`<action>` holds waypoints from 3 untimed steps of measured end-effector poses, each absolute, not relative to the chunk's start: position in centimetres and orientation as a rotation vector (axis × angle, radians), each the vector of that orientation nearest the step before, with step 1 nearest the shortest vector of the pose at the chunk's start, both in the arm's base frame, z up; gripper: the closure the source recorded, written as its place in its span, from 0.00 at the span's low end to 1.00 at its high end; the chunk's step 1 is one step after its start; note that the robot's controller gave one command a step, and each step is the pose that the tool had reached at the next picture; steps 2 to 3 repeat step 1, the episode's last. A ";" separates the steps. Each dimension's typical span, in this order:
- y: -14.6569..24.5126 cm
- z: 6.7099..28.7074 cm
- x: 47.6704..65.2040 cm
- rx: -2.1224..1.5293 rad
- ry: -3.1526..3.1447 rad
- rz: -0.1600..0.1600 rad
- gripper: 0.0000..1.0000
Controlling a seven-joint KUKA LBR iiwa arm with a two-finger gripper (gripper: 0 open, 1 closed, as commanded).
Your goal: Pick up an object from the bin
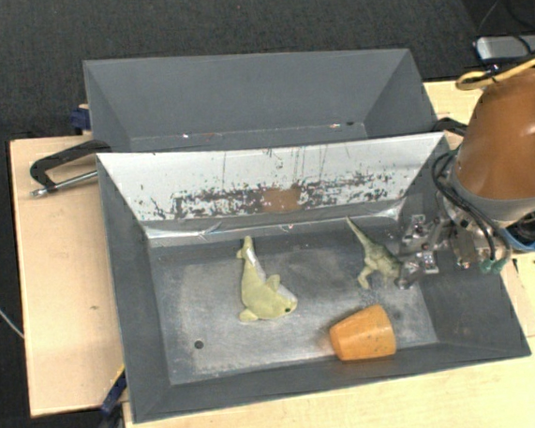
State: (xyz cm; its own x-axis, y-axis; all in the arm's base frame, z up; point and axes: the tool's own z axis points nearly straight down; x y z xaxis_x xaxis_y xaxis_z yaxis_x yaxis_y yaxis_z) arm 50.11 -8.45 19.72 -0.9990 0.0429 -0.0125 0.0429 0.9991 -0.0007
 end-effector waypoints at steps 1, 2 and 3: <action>-5.8 27.8 52.5 -0.771 3.034 -0.004 1.00; -5.8 27.8 52.5 -0.771 3.034 -0.004 1.00; -5.8 27.8 52.5 -0.771 3.034 -0.004 1.00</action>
Offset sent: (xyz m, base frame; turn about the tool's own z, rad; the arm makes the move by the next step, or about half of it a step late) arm 0.0219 0.0249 0.0786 -0.5399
